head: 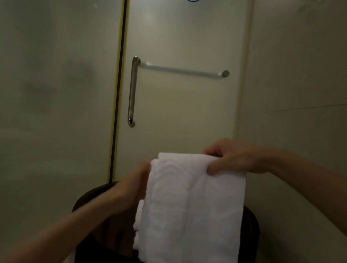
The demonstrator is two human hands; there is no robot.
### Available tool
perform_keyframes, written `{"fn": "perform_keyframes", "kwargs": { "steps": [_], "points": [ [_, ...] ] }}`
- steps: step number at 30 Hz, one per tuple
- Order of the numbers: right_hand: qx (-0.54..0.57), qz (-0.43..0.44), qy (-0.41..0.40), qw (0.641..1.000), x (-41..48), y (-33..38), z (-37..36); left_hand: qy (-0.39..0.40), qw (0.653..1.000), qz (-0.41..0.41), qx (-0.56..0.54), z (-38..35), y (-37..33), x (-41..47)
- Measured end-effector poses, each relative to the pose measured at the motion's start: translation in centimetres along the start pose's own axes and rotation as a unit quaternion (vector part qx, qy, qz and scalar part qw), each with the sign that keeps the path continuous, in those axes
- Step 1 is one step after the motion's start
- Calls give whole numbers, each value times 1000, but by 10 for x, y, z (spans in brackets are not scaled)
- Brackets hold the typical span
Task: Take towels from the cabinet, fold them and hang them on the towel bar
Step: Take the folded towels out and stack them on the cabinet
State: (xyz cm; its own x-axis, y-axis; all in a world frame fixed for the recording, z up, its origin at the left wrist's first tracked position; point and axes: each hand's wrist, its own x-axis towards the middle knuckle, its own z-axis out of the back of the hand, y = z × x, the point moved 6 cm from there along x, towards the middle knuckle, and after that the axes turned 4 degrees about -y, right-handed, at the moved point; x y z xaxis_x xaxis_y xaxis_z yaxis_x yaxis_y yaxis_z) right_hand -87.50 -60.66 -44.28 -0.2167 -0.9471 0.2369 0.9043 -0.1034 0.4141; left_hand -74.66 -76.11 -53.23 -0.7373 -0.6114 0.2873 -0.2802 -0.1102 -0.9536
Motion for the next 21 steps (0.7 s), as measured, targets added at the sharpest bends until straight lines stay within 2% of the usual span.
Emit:
{"fn": "perform_keyframes", "kwargs": {
  "steps": [2, 3, 4, 7, 9, 12, 15, 18, 21],
  "points": [
    [2, -3, -29, 1000, 11, 3, 15, 87, 990, -35, 101, -5, -27, 2],
    [7, -2, -44, 999, 17, 5, 22, 112, 977, -68, 168, -9, -44, 0],
    [11, 0, -59, 998, 22, 7, 28, 106, 960, -101, 237, -12, -61, 0],
    [7, 10, -118, 993, 36, 12, 45, 30, 916, -196, 348, -13, -93, 13],
    [-41, 30, -179, 983, 45, 17, 52, -13, 886, -232, 400, -9, -99, 26],
    [-140, 60, -264, 952, 58, 16, 47, -112, 835, -271, 466, -2, -98, 42],
    [-220, 28, -332, 917, 63, 3, 23, -172, 803, -307, 481, -5, -84, 48],
    [-295, 37, -356, 886, 63, -12, -19, -171, 811, -300, 473, -1, -41, 52],
    [-336, 62, -332, 879, 50, -35, -64, -89, 841, -271, 459, 3, 15, 40]
  ]
}}
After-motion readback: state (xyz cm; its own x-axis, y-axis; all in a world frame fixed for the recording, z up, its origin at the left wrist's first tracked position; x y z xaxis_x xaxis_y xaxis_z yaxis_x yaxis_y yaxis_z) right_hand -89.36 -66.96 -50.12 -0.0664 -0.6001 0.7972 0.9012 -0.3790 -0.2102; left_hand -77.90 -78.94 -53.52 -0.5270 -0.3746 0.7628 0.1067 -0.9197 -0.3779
